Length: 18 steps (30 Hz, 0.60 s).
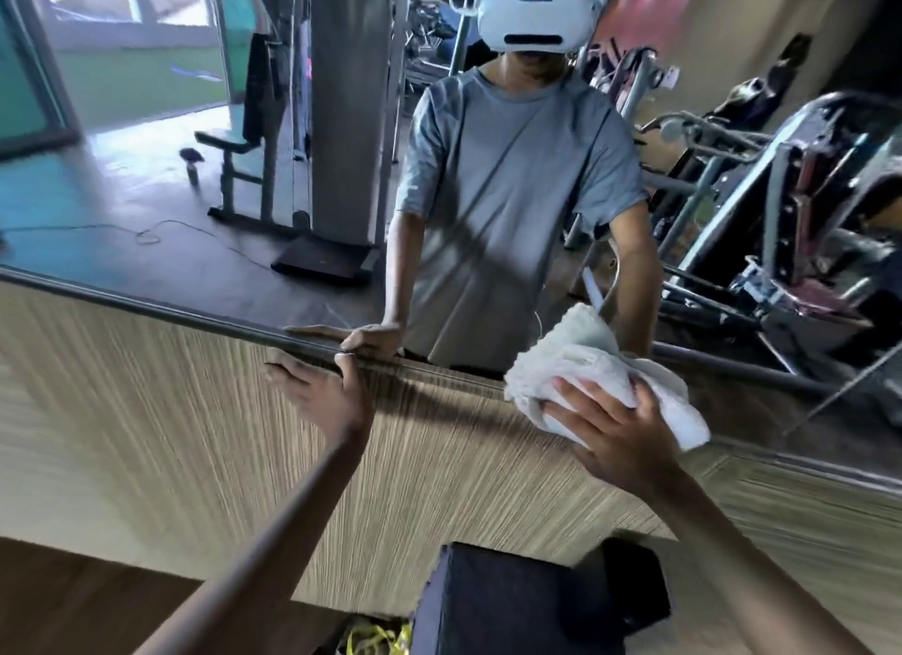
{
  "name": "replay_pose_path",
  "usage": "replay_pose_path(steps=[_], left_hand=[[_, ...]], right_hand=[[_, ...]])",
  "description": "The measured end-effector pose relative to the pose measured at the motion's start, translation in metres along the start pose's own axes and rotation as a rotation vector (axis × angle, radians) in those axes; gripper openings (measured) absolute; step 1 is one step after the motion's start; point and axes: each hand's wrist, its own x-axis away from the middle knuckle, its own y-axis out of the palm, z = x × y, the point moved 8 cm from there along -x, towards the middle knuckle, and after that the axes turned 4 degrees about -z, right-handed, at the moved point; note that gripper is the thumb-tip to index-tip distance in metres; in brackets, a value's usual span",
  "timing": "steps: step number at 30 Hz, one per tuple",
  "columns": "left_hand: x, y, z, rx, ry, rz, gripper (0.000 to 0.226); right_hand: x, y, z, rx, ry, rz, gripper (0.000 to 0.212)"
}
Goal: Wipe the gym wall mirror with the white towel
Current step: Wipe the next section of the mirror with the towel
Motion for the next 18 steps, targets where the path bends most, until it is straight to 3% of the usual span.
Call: replay_pose_path(steps=[7, 12, 14, 18], left_hand=[[0.011, 0.014, -0.006, -0.021, -0.035, -0.061, 0.102], [0.029, 0.022, -0.006, -0.088, 0.009, -0.024, 0.084], [0.041, 0.028, 0.005, -0.145, 0.182, 0.003, 0.09], [0.087, 0.079, 0.025, -0.442, 0.755, -0.159, 0.091]], right_hand=[[-0.058, 0.004, -0.049, -0.095, 0.057, 0.023, 0.057], [-0.095, -0.003, -0.071, -0.158, 0.05, 0.053, 0.052], [-0.075, -0.002, -0.054, -0.097, 0.044, 0.072, 0.051], [0.003, 0.01, -0.001, -0.028, 0.155, 0.067, 0.054]])
